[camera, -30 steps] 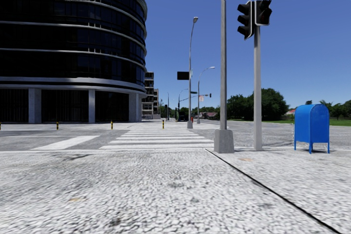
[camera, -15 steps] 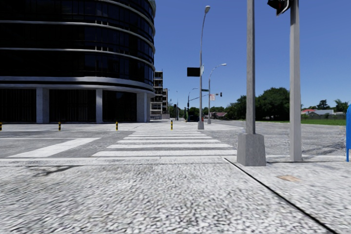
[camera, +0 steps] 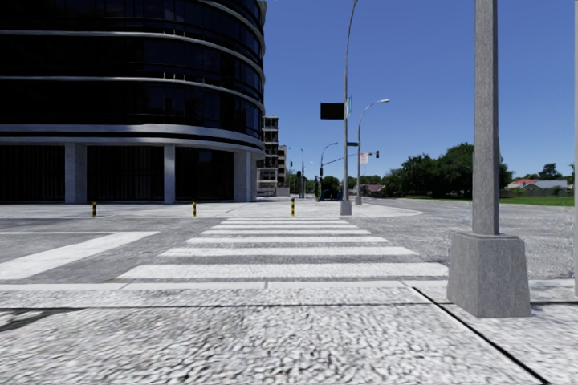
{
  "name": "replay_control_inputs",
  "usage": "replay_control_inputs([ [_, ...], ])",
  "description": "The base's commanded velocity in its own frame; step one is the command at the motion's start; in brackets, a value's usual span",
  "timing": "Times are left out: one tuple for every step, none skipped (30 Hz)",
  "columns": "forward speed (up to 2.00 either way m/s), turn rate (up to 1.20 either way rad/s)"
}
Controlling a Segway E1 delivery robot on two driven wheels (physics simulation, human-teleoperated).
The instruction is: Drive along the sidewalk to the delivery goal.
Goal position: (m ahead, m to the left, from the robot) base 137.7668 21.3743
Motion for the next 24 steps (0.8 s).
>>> replay_control_inputs([
  [2.0, 0.13],
  [2.0, 0.02],
  [2.0, 0.0],
  [2.0, 0.0],
  [2.0, 0.0],
  [2.0, 0.0],
  [2.0, 0.0],
  [2.0, 0.0],
  [2.0, 0.0],
  [2.0, 0.0],
  [2.0, 0.0],
  [2.0, 0.0],
  [2.0, 0.0],
  [2.0, 0.0],
  [2.0, 0.0],
  [2.0, 0.0],
  [2.0, 0.0],
  [2.0, 0.0],
  [2.0, 0.0],
  [2.0, 0.0],
  [2.0, 0.0],
  [2.0, 0.0],
  [2.0, 0.0],
  [2.0, 0.0],
])
